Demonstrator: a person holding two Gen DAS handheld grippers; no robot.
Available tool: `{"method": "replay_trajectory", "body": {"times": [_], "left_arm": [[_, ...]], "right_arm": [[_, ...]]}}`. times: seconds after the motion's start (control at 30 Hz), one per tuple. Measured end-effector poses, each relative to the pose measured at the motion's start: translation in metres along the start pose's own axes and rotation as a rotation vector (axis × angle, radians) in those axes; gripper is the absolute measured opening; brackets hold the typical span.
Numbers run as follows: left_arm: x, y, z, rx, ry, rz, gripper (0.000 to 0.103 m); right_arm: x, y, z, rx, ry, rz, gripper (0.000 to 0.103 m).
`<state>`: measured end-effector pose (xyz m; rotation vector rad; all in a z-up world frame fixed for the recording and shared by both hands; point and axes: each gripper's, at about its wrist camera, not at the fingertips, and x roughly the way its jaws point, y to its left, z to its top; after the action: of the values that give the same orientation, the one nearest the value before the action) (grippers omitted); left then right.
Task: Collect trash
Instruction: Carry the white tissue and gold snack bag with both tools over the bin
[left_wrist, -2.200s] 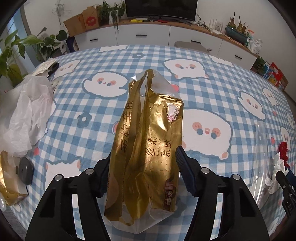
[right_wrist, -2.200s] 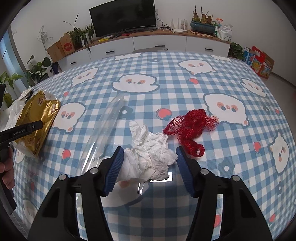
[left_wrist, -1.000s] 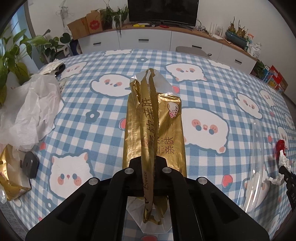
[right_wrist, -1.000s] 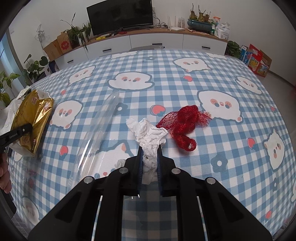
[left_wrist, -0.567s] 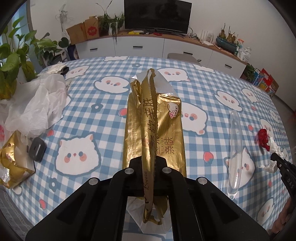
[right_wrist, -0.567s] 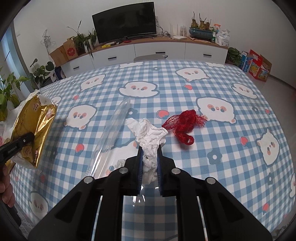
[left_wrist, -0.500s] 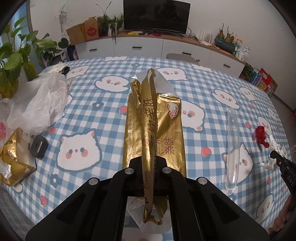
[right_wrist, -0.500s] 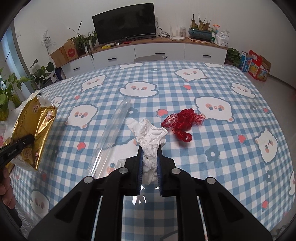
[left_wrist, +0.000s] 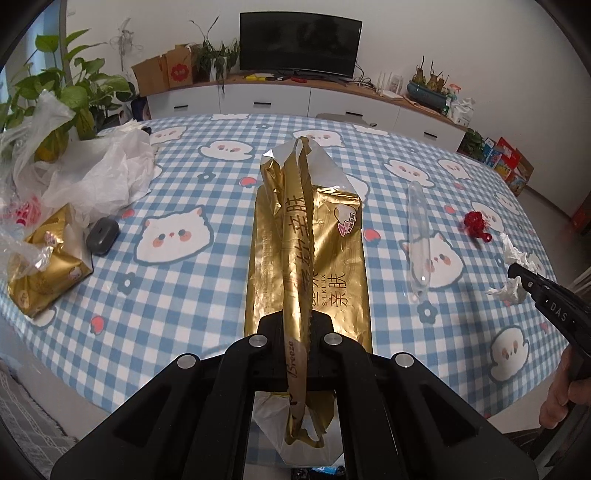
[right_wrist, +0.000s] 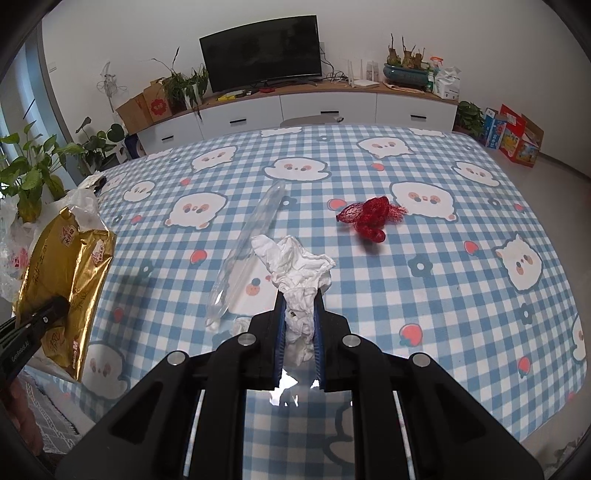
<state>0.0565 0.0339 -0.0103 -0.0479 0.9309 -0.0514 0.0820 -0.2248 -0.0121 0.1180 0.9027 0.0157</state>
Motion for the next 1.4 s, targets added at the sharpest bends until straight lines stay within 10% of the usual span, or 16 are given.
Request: {"method": "replay_trajectory", "body": {"times": [0.9, 1.4], "left_arm": [[-0.086, 0.02, -0.158, -0.037, 0.049, 0.0, 0.001], [-0.063, 0.02, -0.217, -0.02, 0.175, 0.082, 0.001]], "right_arm": [[-0.084, 0.04, -0.122, -0.056, 0.033, 0.066, 0.012], [-0.068, 0.052, -0.19, -0.089, 0.148, 0.029, 0.012]]}}
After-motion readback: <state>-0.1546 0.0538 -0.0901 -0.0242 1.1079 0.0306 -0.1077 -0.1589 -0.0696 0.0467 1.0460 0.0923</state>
